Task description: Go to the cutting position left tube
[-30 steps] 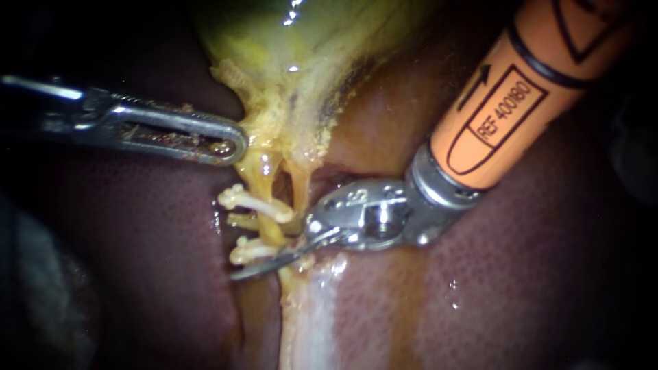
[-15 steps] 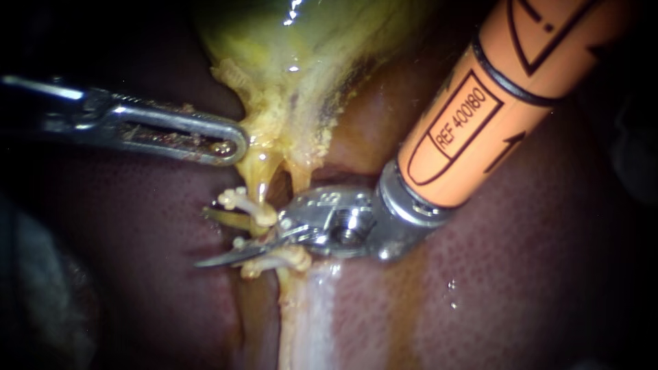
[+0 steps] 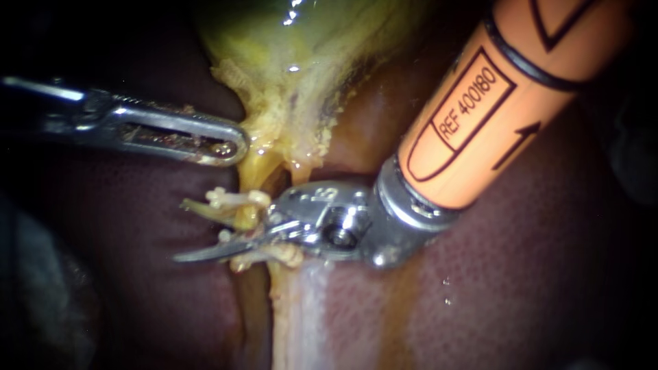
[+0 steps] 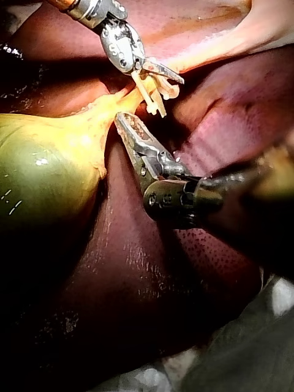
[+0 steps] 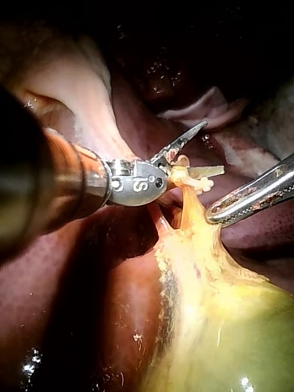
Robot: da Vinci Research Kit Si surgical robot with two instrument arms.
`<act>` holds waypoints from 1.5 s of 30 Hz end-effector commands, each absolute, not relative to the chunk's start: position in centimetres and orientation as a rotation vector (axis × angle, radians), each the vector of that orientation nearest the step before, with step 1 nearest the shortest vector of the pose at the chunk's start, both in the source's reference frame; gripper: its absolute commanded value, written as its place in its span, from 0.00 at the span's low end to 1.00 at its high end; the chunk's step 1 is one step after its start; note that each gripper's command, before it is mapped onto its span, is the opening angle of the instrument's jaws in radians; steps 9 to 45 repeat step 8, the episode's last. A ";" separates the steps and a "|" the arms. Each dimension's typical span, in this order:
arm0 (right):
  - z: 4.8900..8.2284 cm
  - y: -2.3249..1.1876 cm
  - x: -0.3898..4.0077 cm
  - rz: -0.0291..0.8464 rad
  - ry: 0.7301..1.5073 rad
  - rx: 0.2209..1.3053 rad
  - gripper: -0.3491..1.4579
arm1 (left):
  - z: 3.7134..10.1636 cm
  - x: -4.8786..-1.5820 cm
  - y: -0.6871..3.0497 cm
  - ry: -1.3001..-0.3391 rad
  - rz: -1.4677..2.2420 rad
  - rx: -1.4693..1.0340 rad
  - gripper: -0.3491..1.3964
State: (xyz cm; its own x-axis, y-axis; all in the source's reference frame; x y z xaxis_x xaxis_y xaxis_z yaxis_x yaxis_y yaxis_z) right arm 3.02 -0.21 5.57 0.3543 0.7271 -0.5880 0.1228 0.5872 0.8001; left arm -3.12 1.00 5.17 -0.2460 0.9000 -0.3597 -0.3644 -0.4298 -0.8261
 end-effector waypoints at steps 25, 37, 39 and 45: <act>5.59 -0.22 3.02 0.464 1.167 0.891 0.98 | 5.18 -3.12 1.00 -0.770 1.808 -1.078 0.00; 5.59 -0.22 3.02 0.464 1.167 0.891 0.98 | 5.18 -3.12 1.00 -0.770 1.808 -1.078 0.00; 5.59 -0.22 3.02 0.464 1.167 0.891 0.98 | 5.18 -3.12 1.00 -0.770 1.808 -1.078 0.00; 5.59 -0.22 3.02 0.464 1.167 0.891 0.98 | 5.18 -3.12 1.00 -0.770 1.808 -1.078 0.00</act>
